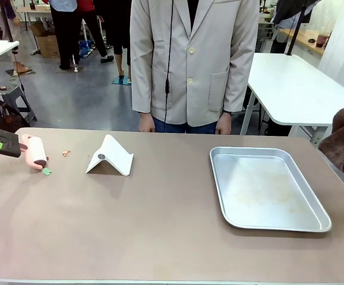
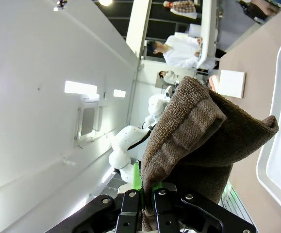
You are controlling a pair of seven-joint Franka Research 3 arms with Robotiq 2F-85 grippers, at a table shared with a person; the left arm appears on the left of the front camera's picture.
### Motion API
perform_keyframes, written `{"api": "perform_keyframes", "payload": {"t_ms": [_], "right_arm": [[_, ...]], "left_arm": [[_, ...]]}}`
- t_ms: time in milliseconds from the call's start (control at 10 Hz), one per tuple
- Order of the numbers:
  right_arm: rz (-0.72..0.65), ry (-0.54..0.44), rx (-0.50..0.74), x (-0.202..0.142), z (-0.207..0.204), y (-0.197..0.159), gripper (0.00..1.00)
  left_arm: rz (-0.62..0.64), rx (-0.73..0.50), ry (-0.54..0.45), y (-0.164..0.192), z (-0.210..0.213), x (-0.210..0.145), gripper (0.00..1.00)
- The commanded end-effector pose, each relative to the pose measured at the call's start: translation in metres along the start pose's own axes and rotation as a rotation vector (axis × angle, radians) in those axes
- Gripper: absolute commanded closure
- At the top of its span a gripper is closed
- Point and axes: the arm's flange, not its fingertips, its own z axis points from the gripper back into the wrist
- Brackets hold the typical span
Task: Clean the surface of the table.
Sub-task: Clean the area not pointed to by the person.
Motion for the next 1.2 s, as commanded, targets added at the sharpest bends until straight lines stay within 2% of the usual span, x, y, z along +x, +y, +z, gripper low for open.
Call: {"api": "perform_keyframes", "payload": {"t_ms": [0,600,800,900,1100], "right_arm": [[-0.001,0.003,0.005,-0.001,-0.001,0.006,0.93],[-0.001,0.003,0.005,-0.001,-0.001,0.006,0.93],[-0.001,0.003,0.005,-0.001,-0.001,0.006,0.93],[-0.001,0.003,0.005,-0.001,-0.001,0.006,0.93],[-0.001,0.003,0.005,-0.001,-0.001,0.006,0.93]], "left_arm": [[0.037,0.041,0.085,-0.005,-0.013,-0.002,1.0],[0.079,0.014,0.06,0.003,0.002,0.019,1.0],[0.074,-0.084,0.045,0.006,0.028,0.023,1.0],[0.079,-0.145,0.086,0.008,0.041,0.024,1.0],[0.071,-0.185,0.097,0.019,0.069,0.02,1.0]]}}
